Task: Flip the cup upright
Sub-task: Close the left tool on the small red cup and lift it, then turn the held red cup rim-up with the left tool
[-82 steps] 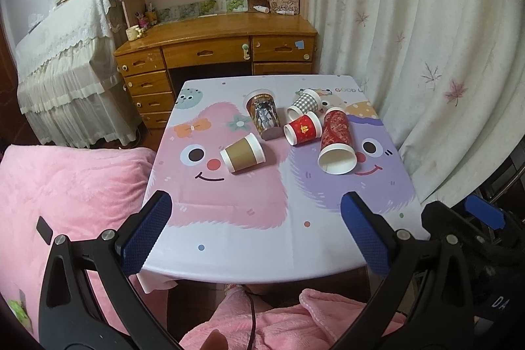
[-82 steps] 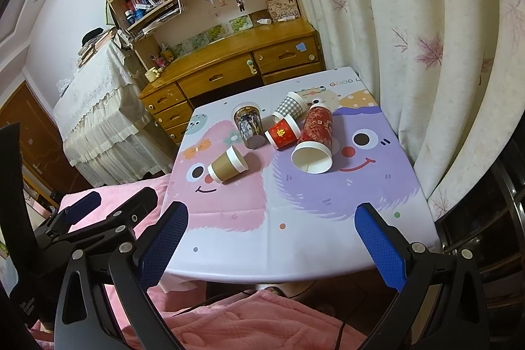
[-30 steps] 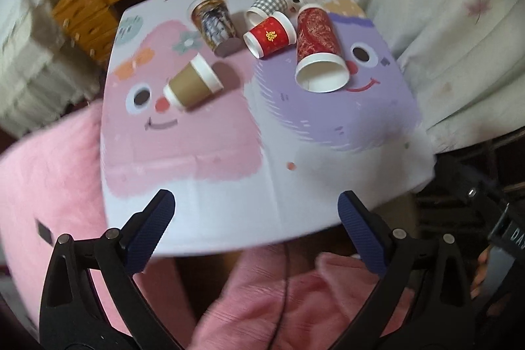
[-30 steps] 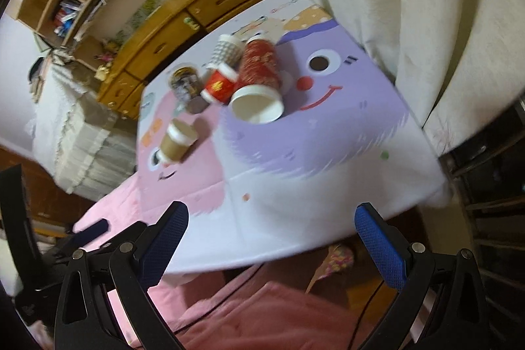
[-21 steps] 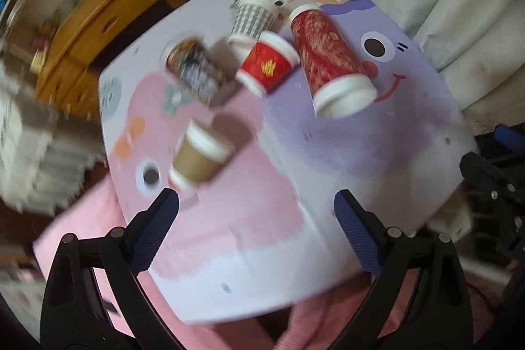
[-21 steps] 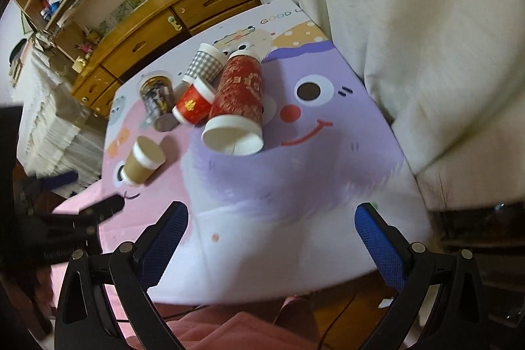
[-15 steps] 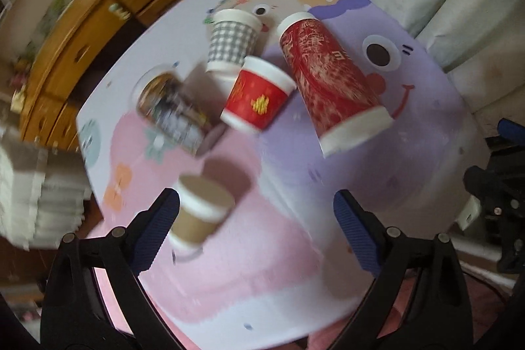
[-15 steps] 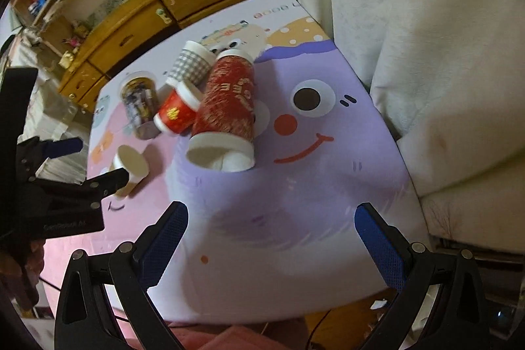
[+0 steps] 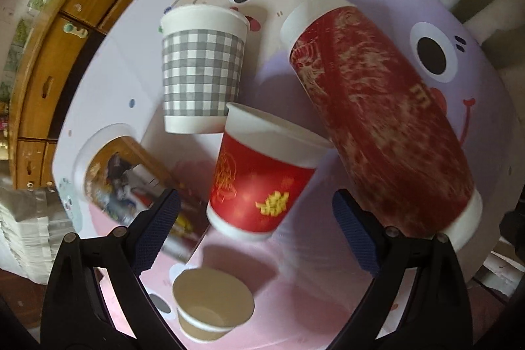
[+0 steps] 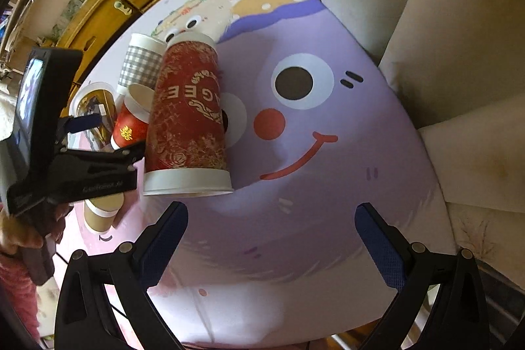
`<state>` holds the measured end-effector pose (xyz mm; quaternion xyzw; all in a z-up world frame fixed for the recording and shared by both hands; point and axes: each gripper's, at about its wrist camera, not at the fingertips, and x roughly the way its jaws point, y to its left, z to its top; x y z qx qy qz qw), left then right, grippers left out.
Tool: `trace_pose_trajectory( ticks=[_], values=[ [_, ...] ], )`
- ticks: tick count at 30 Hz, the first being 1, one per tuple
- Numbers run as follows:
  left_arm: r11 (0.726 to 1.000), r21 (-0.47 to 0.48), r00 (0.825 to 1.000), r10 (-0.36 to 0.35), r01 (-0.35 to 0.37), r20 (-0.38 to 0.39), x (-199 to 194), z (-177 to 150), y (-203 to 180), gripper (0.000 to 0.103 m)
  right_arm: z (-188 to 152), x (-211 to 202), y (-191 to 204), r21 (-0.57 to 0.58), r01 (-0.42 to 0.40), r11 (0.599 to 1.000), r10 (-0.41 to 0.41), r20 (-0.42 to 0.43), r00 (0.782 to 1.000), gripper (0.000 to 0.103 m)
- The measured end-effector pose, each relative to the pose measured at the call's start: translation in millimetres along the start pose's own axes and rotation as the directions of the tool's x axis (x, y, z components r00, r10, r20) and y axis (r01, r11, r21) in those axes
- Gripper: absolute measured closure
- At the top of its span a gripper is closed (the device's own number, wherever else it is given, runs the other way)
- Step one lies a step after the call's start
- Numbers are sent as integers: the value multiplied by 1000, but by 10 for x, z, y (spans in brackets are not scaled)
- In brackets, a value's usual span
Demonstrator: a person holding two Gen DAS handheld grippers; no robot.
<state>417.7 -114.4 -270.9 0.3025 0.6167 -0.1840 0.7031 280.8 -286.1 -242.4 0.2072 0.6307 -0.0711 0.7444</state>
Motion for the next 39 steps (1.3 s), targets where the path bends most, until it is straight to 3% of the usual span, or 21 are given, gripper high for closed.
trace_pose_trajectory(
  ticks=[3, 9, 13, 20, 25, 29, 32, 35, 39],
  values=[
    [999, -5, 999, -40, 40, -13, 129, 69, 31, 14, 27, 83, -16, 9, 4, 1000, -4, -17, 1000, 0],
    [993, -10, 992, -117, 117, -42, 347, 191, 77, 38, -9, 117, -57, 39, 5, 999, -4, -32, 999, 0],
    [985, -23, 985, -170, 169, -16, 345, 224, 144, 39, -2, 122, -64, 50, -1, 999, 3, -25, 1000, 0],
    [981, -12, 979, -191, 192, 76, 99, 110, 157, 42, 11, 40, -68, 73, -38, 997, 39, -18, 999, 0],
    [965, -117, 968, -222, 235, 116, -169, -54, 254, 42, -11, -149, -30, 65, -75, 995, 75, 0, 997, 0],
    [922, -247, 953, -278, 300, 120, -475, -356, 248, 42, -94, -353, 8, 50, -129, 990, 128, 20, 992, 0],
    [873, -369, 947, -296, 320, 120, -593, -670, 239, 42, -190, -500, 32, 38, -158, 987, 157, 28, 987, 0],
    [776, -517, 928, -350, 362, 125, -642, -1101, 215, 42, -332, -632, 43, 33, -205, 978, 204, 27, 979, 0],
    [665, -640, 908, -397, 385, 134, -553, -1554, 108, 42, -507, -694, 91, 41, -246, 968, 246, 1, 969, 0]
  ],
)
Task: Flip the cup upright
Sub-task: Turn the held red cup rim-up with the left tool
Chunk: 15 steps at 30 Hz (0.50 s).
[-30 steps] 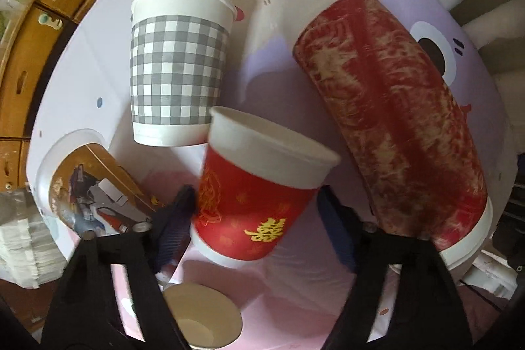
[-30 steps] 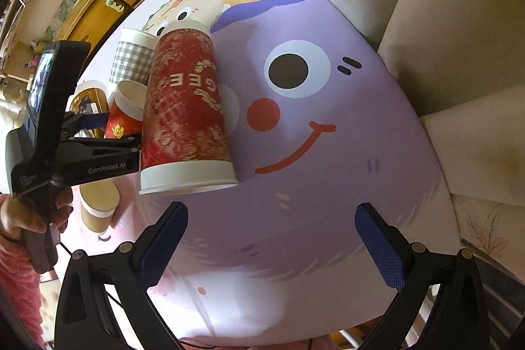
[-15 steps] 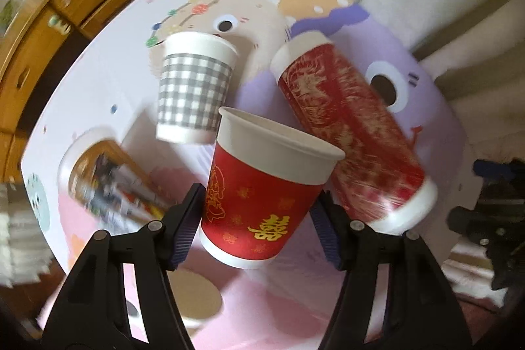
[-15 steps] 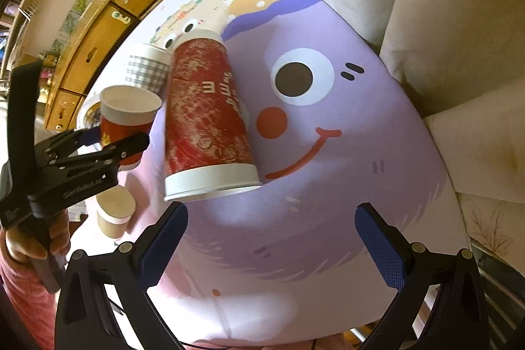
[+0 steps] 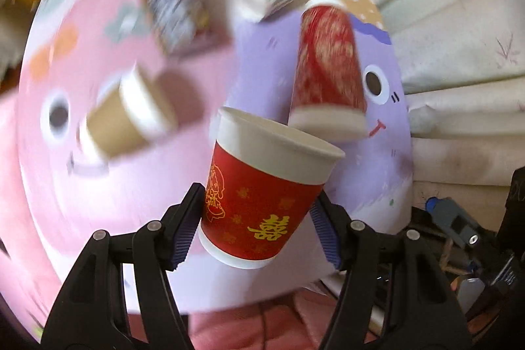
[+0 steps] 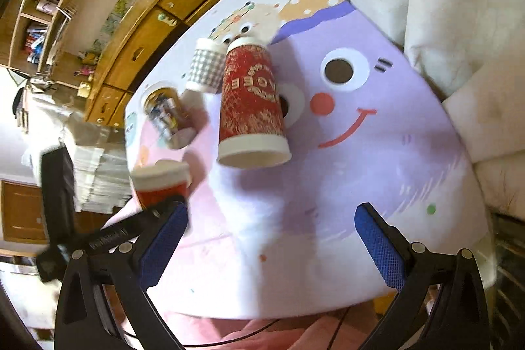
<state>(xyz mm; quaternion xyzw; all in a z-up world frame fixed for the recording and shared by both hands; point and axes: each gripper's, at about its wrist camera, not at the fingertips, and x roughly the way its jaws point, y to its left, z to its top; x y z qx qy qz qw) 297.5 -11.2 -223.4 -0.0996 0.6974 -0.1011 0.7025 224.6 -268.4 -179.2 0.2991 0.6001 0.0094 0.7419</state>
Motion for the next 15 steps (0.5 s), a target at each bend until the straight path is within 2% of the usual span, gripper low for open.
trace_pose_trajectory(
  ticks=[3, 6, 12, 15],
  values=[
    [995, -94, 998, -47, 44, -32, 109, -308, 177, 42, -171, 31, 22, 13, -37, 999, 37, -47, 998, 0],
    [989, -146, 998, -38, 30, -53, 296, -563, 236, 42, -317, 118, 1, 35, -66, 997, 69, -101, 992, 0],
    [969, -244, 995, -65, 44, -77, 589, -918, 299, 41, -578, 360, -110, 93, -57, 994, 75, -203, 976, 0],
    [943, -322, 988, -121, 84, -94, 737, -1038, 348, 41, -655, 480, -180, 109, -39, 993, 64, -243, 968, 0]
  ],
)
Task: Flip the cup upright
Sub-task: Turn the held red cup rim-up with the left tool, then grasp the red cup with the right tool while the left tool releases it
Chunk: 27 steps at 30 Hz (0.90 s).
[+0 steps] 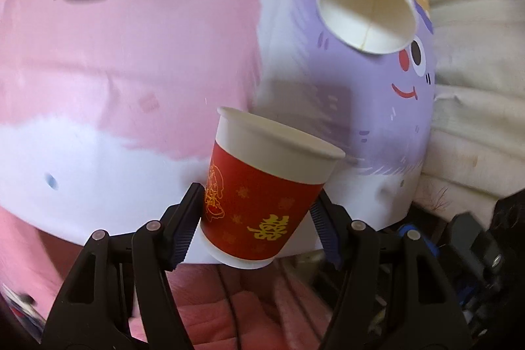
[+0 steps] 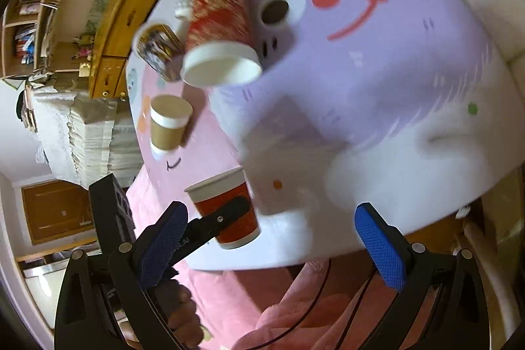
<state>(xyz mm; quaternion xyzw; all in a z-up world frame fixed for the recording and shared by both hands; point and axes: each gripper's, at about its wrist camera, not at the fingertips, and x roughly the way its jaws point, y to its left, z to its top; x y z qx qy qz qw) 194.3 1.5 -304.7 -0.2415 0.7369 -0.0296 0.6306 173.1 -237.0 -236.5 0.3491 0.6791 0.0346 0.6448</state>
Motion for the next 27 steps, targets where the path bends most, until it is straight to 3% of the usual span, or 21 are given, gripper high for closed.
trace_pose_trajectory(
  ticks=[2, 8, 11, 14, 17, 21, 27],
  values=[
    [999, -36, 1000, -19, 19, -20, 88, -19, 15, 40, -25, 58, -38, -1, 11, 1000, -11, -12, 1000, 0],
    [1000, -7, 1000, 17, -17, -15, 186, -82, -13, 40, 7, 133, -57, -15, 23, 1000, -23, -20, 1000, 0],
    [1000, -4, 1000, 14, -14, -11, 185, -78, -43, 37, 30, 171, -56, -25, 21, 999, -22, -35, 999, 0],
    [1000, 2, 1000, 20, -20, -11, 152, -77, -48, 25, 54, 239, -5, -43, 27, 999, -29, -47, 998, 0],
    [998, 34, 998, 57, -57, 5, 6, -103, -4, 25, 59, 292, 49, -67, 28, 997, -32, -49, 998, 0],
    [991, 76, 992, 103, -108, 71, -265, -205, 9, 24, 48, 375, 118, -87, 19, 996, -25, -68, 997, 0],
    [967, 99, 945, 205, -236, 254, -764, -341, 177, 24, -33, 662, 349, -172, 13, 985, -32, -109, 994, 0]
  ],
)
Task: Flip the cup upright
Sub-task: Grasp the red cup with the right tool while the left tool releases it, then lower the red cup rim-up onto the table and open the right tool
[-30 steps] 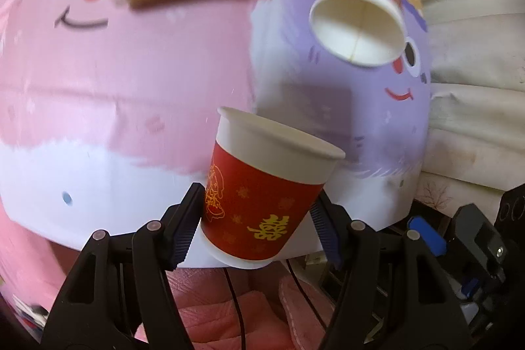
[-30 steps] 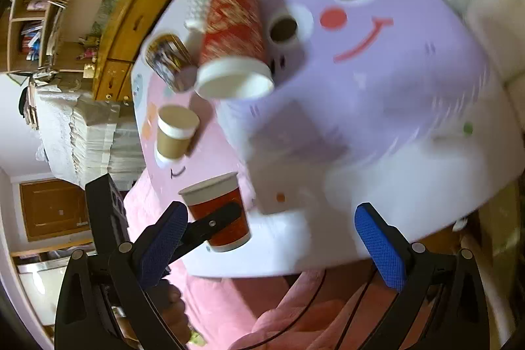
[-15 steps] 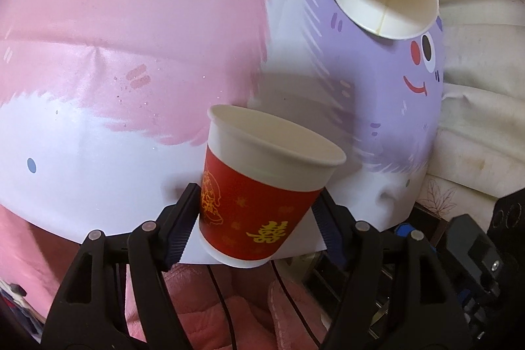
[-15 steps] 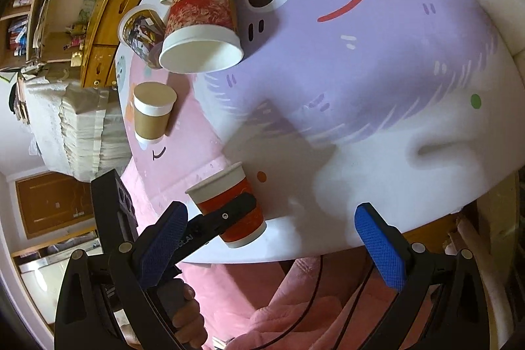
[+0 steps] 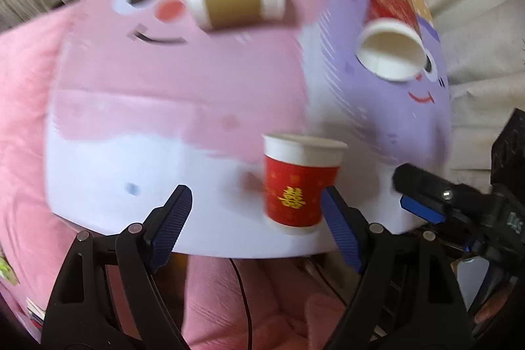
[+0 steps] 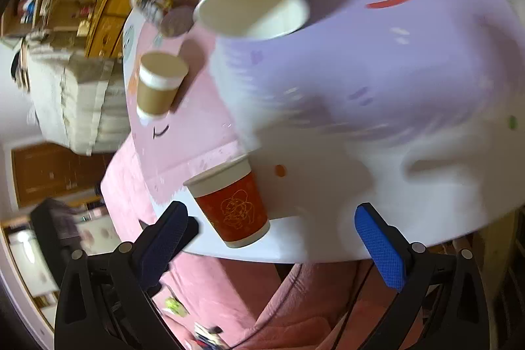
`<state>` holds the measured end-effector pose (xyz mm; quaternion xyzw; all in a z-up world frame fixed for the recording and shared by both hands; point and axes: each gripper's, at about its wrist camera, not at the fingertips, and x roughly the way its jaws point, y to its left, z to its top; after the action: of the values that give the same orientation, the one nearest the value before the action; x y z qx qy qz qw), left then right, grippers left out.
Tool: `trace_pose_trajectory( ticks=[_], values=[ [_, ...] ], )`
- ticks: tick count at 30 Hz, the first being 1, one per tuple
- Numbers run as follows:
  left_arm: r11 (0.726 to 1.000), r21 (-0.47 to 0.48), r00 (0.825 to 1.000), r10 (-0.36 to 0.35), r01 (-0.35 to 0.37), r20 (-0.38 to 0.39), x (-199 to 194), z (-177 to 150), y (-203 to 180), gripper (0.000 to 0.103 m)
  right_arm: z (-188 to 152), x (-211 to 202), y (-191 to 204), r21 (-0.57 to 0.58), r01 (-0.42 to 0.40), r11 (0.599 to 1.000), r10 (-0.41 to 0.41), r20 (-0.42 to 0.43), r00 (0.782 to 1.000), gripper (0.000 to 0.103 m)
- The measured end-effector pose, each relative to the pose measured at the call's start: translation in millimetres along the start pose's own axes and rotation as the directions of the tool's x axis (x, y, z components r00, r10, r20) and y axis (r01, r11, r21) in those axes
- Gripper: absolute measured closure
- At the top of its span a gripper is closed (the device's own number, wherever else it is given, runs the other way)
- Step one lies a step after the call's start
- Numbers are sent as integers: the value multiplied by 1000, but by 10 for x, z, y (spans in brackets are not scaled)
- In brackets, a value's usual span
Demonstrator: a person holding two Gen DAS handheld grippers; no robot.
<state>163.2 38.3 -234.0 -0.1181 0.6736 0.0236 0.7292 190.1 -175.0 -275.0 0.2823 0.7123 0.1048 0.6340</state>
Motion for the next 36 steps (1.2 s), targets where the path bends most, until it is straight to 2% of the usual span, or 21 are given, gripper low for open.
trace_pose_trajectory(
  ticks=[7, 11, 16, 19, 25, 30, 33, 34, 36],
  values=[
    [999, -16, 997, 43, -42, 61, -88, 30, 400, 24, -96, 538, 389, -107, -43, 993, 39, -35, 999, 0],
    [999, -19, 997, 48, -47, 63, -69, 53, 714, 24, -95, 823, 572, -119, -19, 993, 13, -50, 999, 0],
    [999, -27, 998, 25, -24, 50, -40, 12, 1111, 24, -213, 1098, 744, -139, 51, 989, -55, -22, 998, 0],
    [1000, -23, 999, 16, -16, 32, 3, -14, 1270, 24, -288, 1135, 848, -144, 102, 984, -98, 31, 995, 3],
    [999, 35, 1000, -4, 3, 27, 29, -48, 1391, 24, -426, 1153, 953, -138, 202, 970, -182, 141, 973, 37],
    [997, 81, 999, -23, 21, 33, -9, -66, 1467, 24, -635, 1102, 912, -97, 194, 976, -170, 215, 962, 39],
    [994, 109, 999, -35, 30, 41, -39, -61, 1487, 24, -742, 973, 927, -93, 187, 978, -151, 303, 941, 39],
    [992, 121, 998, -38, 32, 44, -52, -61, 1488, 24, -778, 922, 935, -95, 186, 978, -143, 344, 928, 39],
    [990, 134, 998, -41, 35, 48, -78, -60, 1482, 24, -861, 828, 964, -106, 185, 977, -119, 447, 886, 39]
  ],
)
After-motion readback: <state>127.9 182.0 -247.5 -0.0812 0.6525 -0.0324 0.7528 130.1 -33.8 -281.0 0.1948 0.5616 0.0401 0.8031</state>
